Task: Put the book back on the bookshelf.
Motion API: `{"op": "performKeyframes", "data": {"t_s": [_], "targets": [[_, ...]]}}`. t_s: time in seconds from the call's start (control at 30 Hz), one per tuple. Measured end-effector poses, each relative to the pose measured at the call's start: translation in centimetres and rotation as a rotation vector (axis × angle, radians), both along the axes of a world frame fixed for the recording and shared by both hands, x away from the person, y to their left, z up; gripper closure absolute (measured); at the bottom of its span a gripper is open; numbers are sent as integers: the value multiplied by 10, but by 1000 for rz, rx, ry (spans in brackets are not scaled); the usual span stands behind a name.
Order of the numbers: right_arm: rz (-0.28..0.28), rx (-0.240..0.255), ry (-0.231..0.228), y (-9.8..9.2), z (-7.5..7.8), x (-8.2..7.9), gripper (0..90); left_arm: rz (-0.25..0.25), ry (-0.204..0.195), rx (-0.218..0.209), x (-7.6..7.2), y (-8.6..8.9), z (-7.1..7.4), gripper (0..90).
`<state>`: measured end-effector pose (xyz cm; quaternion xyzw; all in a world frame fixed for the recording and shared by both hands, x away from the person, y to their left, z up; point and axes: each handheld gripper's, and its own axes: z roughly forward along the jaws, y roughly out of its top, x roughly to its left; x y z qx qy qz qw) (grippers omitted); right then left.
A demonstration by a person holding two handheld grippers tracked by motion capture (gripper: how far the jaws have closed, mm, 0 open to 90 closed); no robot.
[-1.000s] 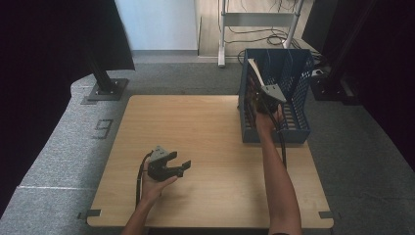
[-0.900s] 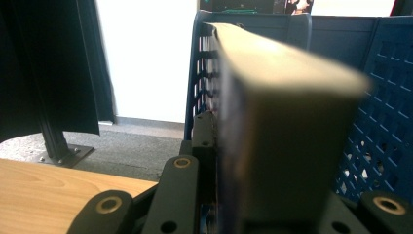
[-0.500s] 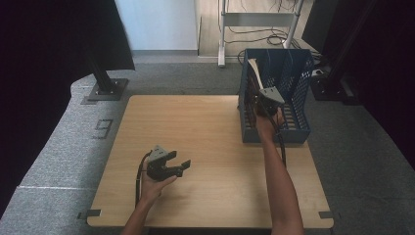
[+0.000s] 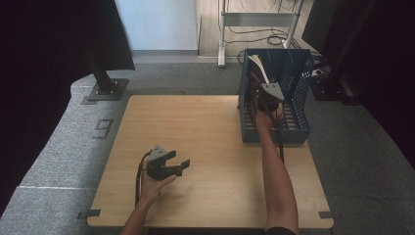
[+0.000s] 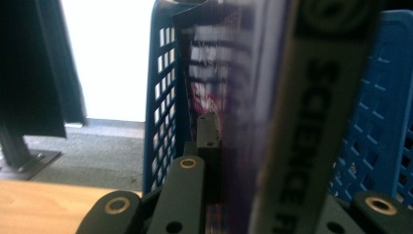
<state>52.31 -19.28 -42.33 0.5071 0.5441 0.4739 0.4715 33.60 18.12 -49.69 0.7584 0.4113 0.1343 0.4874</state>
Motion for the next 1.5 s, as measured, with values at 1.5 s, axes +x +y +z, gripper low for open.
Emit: {"op": "performKeyframes", "data": {"t_s": [1.5], "targets": [[222, -111, 24, 12, -17, -9, 710, -12, 2, 6, 0, -2, -1, 249]]}}
